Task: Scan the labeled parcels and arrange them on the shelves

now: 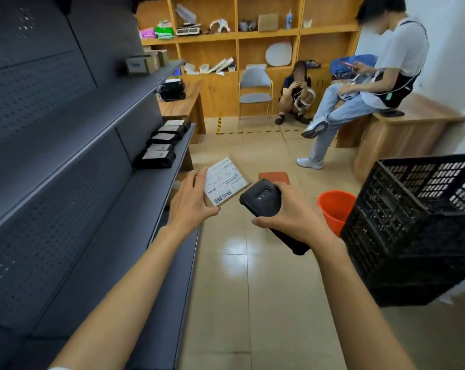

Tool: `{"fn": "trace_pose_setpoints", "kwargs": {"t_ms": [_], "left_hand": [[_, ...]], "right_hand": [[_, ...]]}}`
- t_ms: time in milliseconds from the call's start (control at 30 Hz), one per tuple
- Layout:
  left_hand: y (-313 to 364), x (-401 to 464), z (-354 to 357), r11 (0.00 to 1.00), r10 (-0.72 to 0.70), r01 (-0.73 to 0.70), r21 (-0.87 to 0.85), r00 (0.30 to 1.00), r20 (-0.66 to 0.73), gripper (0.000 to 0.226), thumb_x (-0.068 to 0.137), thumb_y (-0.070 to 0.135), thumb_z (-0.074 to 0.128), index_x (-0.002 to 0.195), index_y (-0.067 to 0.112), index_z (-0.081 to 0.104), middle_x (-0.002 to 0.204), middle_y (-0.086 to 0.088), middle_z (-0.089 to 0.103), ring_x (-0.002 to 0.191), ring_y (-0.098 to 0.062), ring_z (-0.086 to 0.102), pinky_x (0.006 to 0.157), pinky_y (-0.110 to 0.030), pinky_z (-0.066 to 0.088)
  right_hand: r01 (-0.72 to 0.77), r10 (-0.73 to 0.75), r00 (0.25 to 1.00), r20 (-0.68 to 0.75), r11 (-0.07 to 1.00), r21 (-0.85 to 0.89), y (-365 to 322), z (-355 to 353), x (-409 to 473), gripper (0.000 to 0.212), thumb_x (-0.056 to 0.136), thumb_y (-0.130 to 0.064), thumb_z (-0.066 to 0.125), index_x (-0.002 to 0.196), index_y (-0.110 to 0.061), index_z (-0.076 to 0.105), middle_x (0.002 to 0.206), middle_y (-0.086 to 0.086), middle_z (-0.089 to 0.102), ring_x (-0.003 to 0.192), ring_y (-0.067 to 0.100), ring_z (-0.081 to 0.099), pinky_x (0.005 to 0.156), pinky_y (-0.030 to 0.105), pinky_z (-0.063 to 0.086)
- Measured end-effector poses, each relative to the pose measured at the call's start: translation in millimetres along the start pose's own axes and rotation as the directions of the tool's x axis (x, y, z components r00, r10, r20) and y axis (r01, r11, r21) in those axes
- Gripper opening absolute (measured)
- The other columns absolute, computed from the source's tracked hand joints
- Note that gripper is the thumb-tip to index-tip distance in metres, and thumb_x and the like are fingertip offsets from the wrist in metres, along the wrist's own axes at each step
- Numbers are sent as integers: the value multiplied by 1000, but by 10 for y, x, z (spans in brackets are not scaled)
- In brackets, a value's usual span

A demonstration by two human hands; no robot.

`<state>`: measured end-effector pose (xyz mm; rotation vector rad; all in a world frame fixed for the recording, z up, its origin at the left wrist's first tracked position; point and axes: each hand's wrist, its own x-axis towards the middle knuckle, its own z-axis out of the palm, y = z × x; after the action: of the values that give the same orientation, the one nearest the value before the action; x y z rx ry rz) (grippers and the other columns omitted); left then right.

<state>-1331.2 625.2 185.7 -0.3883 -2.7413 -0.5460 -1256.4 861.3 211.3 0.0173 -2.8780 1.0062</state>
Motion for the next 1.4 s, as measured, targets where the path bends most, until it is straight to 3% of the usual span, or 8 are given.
{"fn": "trace_pose_setpoints", "kwargs": {"t_ms": [233, 467, 600, 833, 1067, 1200, 1300, 1400], "left_hand": [[-362, 1469, 386, 998, -61, 62, 22, 997, -41, 100, 69, 43, 80, 148, 25, 23, 139, 2, 34, 121, -23, 41, 73, -34, 38], [-963, 3207, 787, 997, -67, 70, 35, 994, -81, 104, 68, 52, 77, 149, 25, 20, 139, 0, 34, 119, -25, 45, 79, -43, 52], [-1284, 4356, 836, 995, -74, 82, 54, 988, -137, 104, 67, 48, 80, 149, 21, 22, 138, -4, 35, 121, -27, 42, 85, -44, 49], [-1750, 5673, 813, 978, -144, 170, 125, 970, -195, 107, 69, 45, 79, 152, 24, 16, 144, -1, 30, 125, -25, 36, 83, -45, 47], [-2320, 6638, 730, 940, -234, 299, 163, 914, -332, 101, 67, 42, 82, 147, 22, 24, 144, 3, 35, 126, -20, 40, 87, -42, 49], [-2545, 7110, 585, 895, -294, 402, 194, 858, -422, 97, 69, 45, 81, 145, 23, 26, 143, 6, 35, 125, -17, 39, 77, -34, 43], [-2712, 7334, 435, 848, -343, 484, 217, 812, -471, 96, 70, 48, 80, 145, 24, 25, 144, 8, 34, 126, -15, 39, 80, -38, 46], [-2882, 7426, 289, 792, -395, 565, 230, 762, -513, 95, 72, 50, 78, 145, 24, 25, 143, 7, 35, 126, -15, 40, 84, -40, 48]], "right_hand": [[44, -45, 999, 13, 995, 85, 292, 61, 1626, 79, 48, -69, 70, 118, -37, 50, 108, -14, 61, 94, 14, 64, 81, 44, 56], [110, -115, 993, 32, 985, 130, 362, 211, 3607, 82, 51, -68, 73, 122, -34, 50, 114, -11, 60, 103, 14, 62, 87, 46, 54], [182, -186, 982, 20, 976, 118, 227, 115, 4801, 76, 61, -53, 84, 125, -27, 52, 117, -6, 59, 103, 15, 59, 88, 41, 53], [280, -286, 956, 63, 956, 80, 84, 208, 6499, 76, 60, -59, 79, 124, -31, 50, 115, -8, 62, 99, 15, 60, 82, 43, 55], [464, -487, 864, 128, 869, 171, -269, 421, 8124, 78, 57, -64, 74, 124, -31, 51, 110, -7, 58, 99, 14, 58, 79, 38, 53], [570, -593, 787, 170, 805, 168, -567, 458, 8961, 84, 64, -63, 80, 133, -30, 48, 116, -8, 57, 107, 16, 57, 84, 39, 51], [633, -649, 735, 198, 761, 144, -839, 524, 9470, 89, 65, -69, 76, 138, -31, 43, 127, -8, 57, 114, 20, 57, 87, 45, 53], [691, -713, 662, 231, 700, 179, -1135, 646, 9872, 81, 68, -64, 79, 132, -27, 47, 120, -5, 59, 108, 18, 57, 82, 41, 52]]}}
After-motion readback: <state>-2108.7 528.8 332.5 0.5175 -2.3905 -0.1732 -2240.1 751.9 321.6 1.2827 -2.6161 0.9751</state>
